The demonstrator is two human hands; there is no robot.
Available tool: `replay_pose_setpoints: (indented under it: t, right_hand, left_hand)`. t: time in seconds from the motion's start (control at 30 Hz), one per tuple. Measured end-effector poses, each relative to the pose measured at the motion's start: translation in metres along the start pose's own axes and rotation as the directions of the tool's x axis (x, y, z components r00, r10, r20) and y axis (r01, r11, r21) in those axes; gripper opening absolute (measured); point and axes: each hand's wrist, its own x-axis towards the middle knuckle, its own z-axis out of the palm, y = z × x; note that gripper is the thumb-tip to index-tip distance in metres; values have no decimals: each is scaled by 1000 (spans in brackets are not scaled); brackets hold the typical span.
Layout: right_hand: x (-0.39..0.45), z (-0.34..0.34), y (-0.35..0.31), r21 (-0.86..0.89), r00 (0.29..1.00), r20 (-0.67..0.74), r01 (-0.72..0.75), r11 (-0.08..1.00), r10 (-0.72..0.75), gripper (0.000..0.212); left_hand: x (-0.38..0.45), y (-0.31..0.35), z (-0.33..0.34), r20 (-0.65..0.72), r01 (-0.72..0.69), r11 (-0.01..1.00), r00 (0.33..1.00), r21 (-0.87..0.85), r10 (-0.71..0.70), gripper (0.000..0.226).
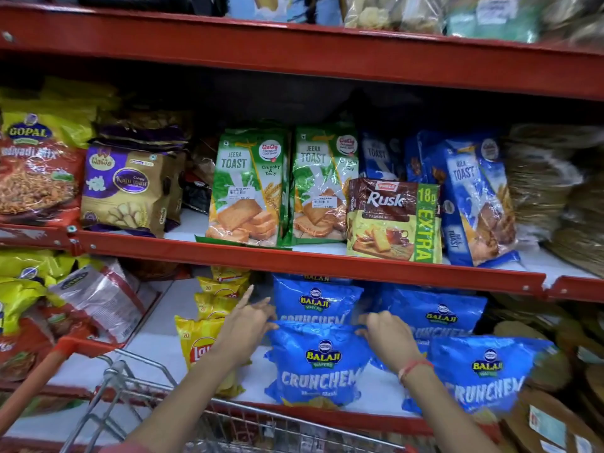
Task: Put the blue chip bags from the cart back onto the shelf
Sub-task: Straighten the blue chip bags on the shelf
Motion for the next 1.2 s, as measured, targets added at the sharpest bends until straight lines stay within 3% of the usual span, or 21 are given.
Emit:
replay_pose_setpoints:
  t: [0.23,0.37,0.47,0.57,0.63,0.73,0.87,1.1,1.2]
  right_hand:
    - [9,8,-2,91,997,-60,48,995,-43,24]
    - [-7,14,27,221,994,-17,106,969,-105,58]
    - [-22,19,64,163,985,-91,161,974,-147,87]
    - [-36,21,117,131,988,-133,97,987,-79,116]
    - [-44,23,157,125,986,-167,32,992,-10,105]
    - [-55,26,215,3,975,-218,-51,999,50,61]
    - [-65,34,263,-205,951,-302,-139,969,73,69]
    - [-67,37,259,-150,961,-236,-181,972,143,45]
    - [-62,37,248,-108,954,-280,-143,984,108,50]
  left_hand:
    - [-10,-6,0,-86,44,999,995,4,-44,22]
    - [-9,18,1,-141,55,995,989,83,-43,38]
    - [1,62,5,-117,29,997,993,70,-21,60]
    - [22,119,12,-80,-41,996,996,77,48,61]
    - [40,157,21,-59,-107,988,992,108,114,60]
    - [66,210,36,12,-174,975,985,138,174,48]
    - [88,257,51,77,-225,971,973,80,219,37]
    - [98,279,58,100,-205,963,977,176,190,27]
    - [95,267,55,76,-152,970,987,192,140,33]
